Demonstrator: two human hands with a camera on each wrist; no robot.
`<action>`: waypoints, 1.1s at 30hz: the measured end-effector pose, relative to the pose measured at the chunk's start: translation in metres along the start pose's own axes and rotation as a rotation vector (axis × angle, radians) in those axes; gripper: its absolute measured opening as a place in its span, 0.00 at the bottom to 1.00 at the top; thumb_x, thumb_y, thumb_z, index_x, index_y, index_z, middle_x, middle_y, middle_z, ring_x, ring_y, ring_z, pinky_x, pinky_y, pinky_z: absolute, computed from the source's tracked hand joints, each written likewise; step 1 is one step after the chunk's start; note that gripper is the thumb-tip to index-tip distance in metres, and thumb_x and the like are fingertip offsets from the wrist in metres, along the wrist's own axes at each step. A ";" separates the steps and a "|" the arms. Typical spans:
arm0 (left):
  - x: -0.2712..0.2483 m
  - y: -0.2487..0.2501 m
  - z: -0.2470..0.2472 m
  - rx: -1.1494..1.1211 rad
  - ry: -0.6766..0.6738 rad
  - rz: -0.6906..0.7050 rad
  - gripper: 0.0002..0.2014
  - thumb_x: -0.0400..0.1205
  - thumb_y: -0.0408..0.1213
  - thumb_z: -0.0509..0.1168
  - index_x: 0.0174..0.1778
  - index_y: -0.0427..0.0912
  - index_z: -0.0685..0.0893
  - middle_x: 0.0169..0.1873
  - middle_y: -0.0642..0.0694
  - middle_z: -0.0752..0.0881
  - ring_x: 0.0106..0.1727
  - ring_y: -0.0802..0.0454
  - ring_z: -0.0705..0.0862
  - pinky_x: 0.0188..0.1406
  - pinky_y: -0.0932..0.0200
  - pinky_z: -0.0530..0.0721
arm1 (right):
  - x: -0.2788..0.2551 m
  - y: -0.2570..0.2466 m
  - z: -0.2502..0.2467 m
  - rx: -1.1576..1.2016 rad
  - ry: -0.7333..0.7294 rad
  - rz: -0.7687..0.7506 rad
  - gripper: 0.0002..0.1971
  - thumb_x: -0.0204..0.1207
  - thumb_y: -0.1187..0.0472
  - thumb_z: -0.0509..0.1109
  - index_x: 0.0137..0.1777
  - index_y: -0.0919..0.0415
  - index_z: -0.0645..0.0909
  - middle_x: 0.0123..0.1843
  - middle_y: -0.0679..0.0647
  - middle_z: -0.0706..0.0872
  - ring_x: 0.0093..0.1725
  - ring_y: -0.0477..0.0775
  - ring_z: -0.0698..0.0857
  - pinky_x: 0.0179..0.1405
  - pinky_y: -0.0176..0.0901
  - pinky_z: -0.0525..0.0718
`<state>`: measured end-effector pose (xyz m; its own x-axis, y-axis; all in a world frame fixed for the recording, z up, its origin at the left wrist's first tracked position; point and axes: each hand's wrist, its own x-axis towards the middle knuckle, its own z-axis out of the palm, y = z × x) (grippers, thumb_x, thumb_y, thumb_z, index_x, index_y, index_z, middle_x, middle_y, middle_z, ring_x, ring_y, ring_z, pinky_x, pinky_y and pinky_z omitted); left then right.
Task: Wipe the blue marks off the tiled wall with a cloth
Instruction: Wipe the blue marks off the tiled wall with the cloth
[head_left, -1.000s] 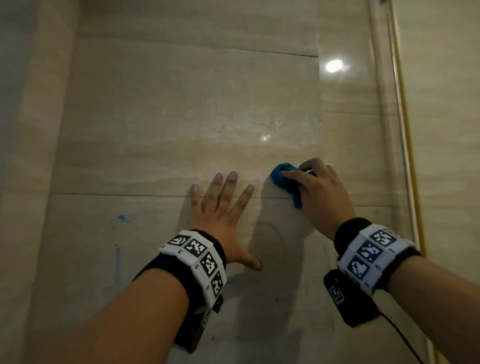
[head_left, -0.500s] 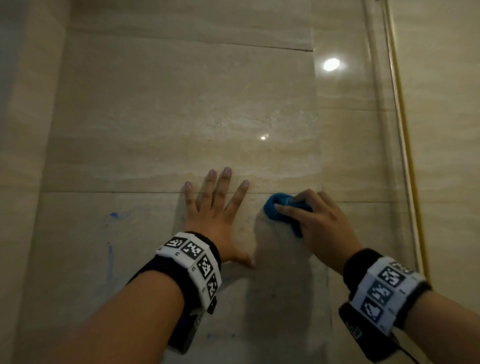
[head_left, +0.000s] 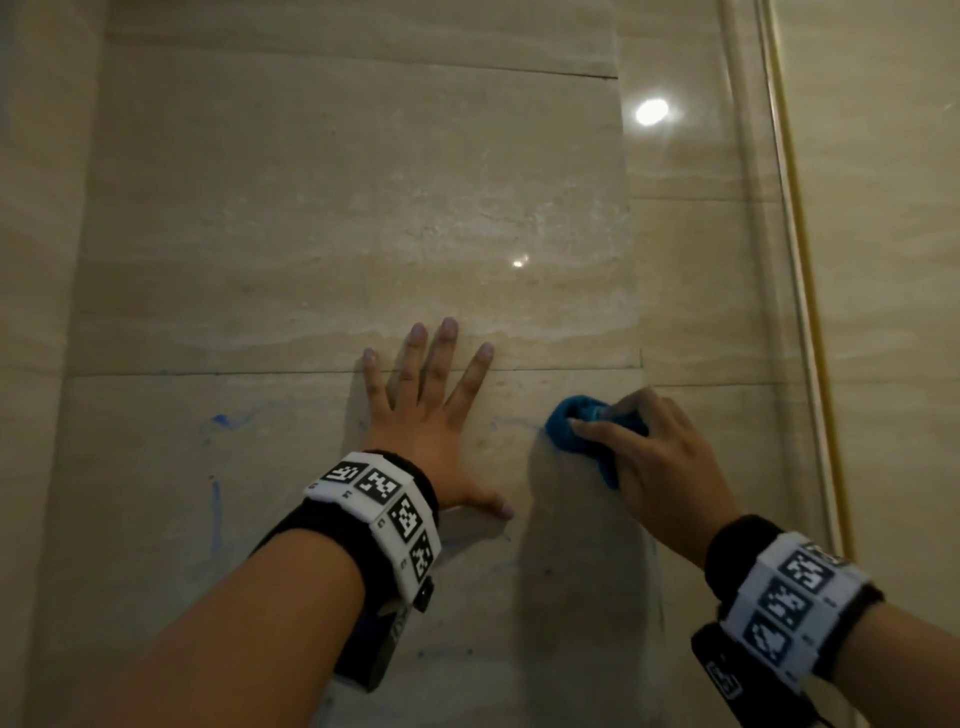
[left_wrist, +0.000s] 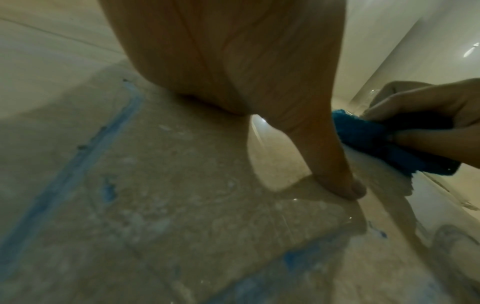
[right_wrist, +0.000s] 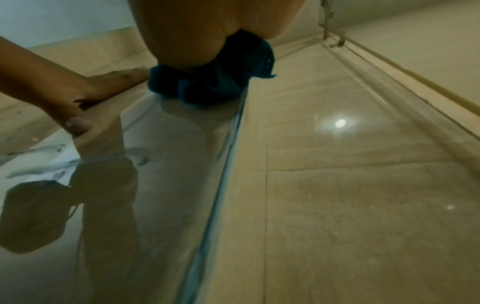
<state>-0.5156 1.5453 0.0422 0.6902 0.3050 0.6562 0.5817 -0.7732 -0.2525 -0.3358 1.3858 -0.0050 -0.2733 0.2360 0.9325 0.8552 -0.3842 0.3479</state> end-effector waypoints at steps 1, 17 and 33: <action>0.000 0.000 0.000 -0.001 0.002 0.001 0.72 0.54 0.82 0.63 0.67 0.56 0.10 0.65 0.47 0.07 0.69 0.41 0.11 0.69 0.27 0.22 | -0.003 0.001 -0.001 0.011 -0.019 -0.025 0.14 0.71 0.69 0.69 0.55 0.60 0.88 0.50 0.63 0.79 0.41 0.66 0.80 0.38 0.52 0.84; -0.007 0.001 0.002 0.002 0.057 -0.005 0.70 0.56 0.82 0.61 0.70 0.56 0.13 0.68 0.46 0.10 0.70 0.42 0.12 0.70 0.28 0.23 | -0.007 -0.018 -0.001 0.030 -0.048 0.096 0.18 0.66 0.74 0.77 0.56 0.60 0.87 0.47 0.62 0.78 0.38 0.65 0.77 0.35 0.50 0.79; -0.028 0.000 0.029 -0.096 0.000 -0.042 0.68 0.59 0.81 0.62 0.64 0.58 0.08 0.65 0.50 0.07 0.62 0.47 0.06 0.67 0.27 0.21 | 0.071 -0.032 0.006 0.056 -0.092 0.089 0.22 0.72 0.75 0.71 0.64 0.56 0.85 0.57 0.66 0.78 0.49 0.71 0.77 0.49 0.59 0.80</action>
<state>-0.5225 1.5528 0.0037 0.6664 0.3383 0.6644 0.5659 -0.8097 -0.1553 -0.3800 1.4198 0.0495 -0.1558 0.2846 0.9459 0.8983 -0.3574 0.2555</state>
